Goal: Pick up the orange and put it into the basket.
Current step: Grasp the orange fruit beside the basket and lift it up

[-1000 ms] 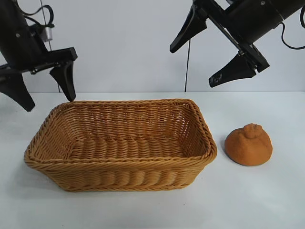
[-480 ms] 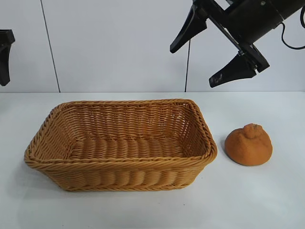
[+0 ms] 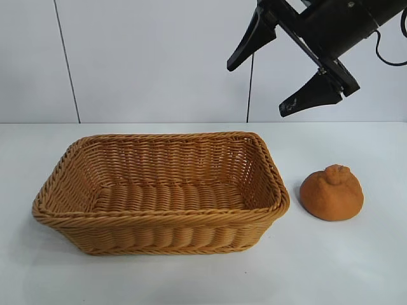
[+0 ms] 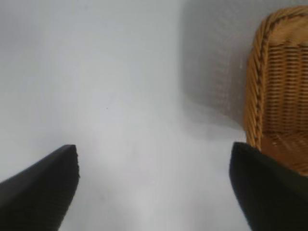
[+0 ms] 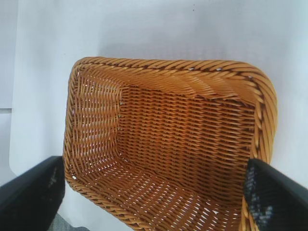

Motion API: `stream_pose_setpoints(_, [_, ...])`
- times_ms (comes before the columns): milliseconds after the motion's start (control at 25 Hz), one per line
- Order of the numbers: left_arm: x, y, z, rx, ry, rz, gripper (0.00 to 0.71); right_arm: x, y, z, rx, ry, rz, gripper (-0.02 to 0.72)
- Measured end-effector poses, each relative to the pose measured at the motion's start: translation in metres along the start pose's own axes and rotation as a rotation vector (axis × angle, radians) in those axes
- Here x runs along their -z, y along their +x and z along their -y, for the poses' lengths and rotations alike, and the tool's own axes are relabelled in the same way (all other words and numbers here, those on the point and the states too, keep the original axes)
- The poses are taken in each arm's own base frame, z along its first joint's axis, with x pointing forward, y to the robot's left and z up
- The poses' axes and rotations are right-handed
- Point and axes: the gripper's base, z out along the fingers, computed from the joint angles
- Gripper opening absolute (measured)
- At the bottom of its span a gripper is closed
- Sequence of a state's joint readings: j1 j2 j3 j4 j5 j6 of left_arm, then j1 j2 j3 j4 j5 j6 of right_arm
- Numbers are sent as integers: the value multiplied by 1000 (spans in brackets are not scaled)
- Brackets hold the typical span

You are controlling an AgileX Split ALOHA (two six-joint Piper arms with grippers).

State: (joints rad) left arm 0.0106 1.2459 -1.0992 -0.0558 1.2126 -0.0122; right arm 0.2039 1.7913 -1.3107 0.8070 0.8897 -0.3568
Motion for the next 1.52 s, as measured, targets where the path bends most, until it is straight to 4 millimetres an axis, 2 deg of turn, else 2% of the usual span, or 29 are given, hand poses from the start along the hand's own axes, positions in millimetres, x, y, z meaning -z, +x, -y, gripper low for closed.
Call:
stream_pose_setpoints(160, [-2, 55, -2, 1, 0, 10, 610, 0, 0, 0, 0, 1, 0, 694])
stream_pose_setpoints(280, [-12, 97, -4, 1, 0, 56, 610, 0, 0, 0, 0, 1, 0, 694])
stream_pose_setpoints(480, [-19, 151, -6, -3, 3, 184, 610, 0, 1, 0, 0, -3, -9, 694])
stream_pose_setpoints(560, [-13, 165, -6, -8, 5, 271, 610, 0, 1, 0, 0, -5, -15, 694])
stream_pose_setpoints(800, [11, 198, -6, -21, 14, 551, 610, 3, 3, -1, 9, 12, -31, 694])
stream_pose_setpoints(1040, [24, 230, -7, -33, 21, 775, 610, 15, 5, 2, 33, 124, -34, 694])
stream_pose_setpoints(1320, [25, 234, -7, -34, 20, 800, 610, 25, 5, 29, -20, 344, -51, 694])
stream_pose_setpoints(1520, [25, 234, -7, -34, 21, 800, 610, 39, 0, 57, -97, 403, -23, 694])
